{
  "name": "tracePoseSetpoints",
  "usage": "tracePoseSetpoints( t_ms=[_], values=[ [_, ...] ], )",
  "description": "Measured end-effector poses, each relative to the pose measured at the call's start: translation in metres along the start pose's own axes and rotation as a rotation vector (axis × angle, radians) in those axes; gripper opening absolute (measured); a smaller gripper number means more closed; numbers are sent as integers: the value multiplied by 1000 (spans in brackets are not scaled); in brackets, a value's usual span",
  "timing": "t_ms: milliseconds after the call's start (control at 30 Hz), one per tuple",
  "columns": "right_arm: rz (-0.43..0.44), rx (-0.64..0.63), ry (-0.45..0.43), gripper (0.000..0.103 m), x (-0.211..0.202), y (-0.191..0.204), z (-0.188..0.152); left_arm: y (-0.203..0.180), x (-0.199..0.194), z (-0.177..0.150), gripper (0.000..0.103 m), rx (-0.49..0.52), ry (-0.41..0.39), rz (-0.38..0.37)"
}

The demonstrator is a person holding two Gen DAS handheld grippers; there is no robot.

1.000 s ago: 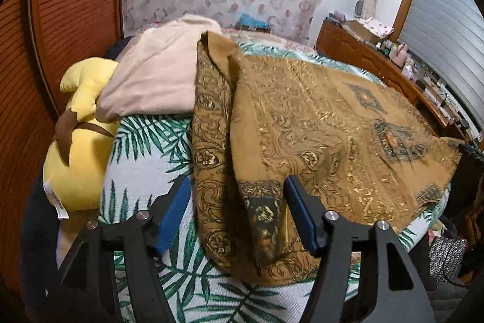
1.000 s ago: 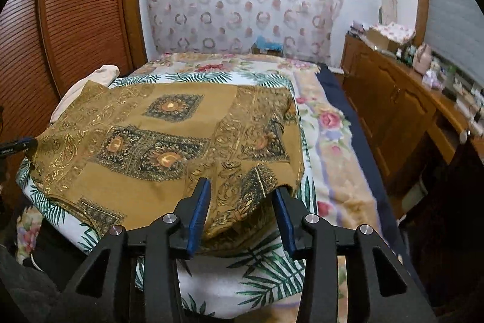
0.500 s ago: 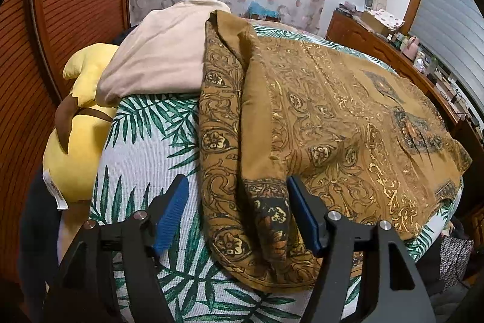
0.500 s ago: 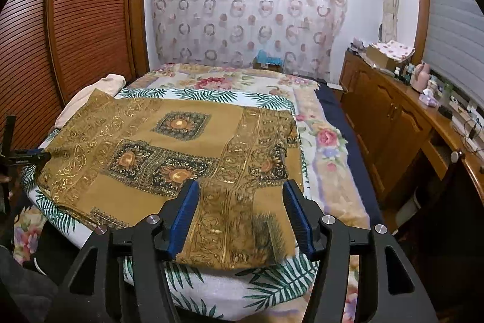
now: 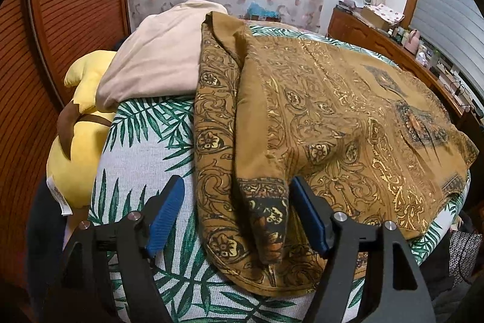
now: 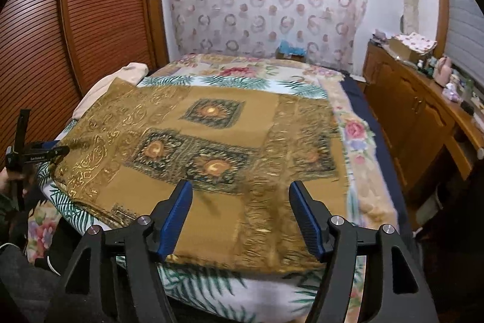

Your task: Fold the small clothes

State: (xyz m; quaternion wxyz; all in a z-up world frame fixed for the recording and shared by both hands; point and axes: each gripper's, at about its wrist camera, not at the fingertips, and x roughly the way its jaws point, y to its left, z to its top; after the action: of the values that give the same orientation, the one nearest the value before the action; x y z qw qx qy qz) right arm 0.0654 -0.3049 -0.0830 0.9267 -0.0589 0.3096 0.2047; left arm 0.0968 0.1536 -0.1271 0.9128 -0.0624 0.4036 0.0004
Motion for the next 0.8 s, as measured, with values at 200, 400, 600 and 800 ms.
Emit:
tracePoseSetpoints(
  t_ms=[200, 400, 600, 800],
  values=[
    [78, -23, 75, 68, 44, 21, -6, -10, -4, -4, 50, 38, -5, -46],
    [113, -17, 126, 68, 72, 27, -12, -17, -10, -2, 12, 42, -21, -78],
    [74, 1, 124, 68, 73, 20, -14, -45, -49, 21, 11, 88, -144, -145],
    [12, 41, 95, 68, 72, 2, -12, -96, -73, 60, 10, 175, -213, -258]
  ],
)
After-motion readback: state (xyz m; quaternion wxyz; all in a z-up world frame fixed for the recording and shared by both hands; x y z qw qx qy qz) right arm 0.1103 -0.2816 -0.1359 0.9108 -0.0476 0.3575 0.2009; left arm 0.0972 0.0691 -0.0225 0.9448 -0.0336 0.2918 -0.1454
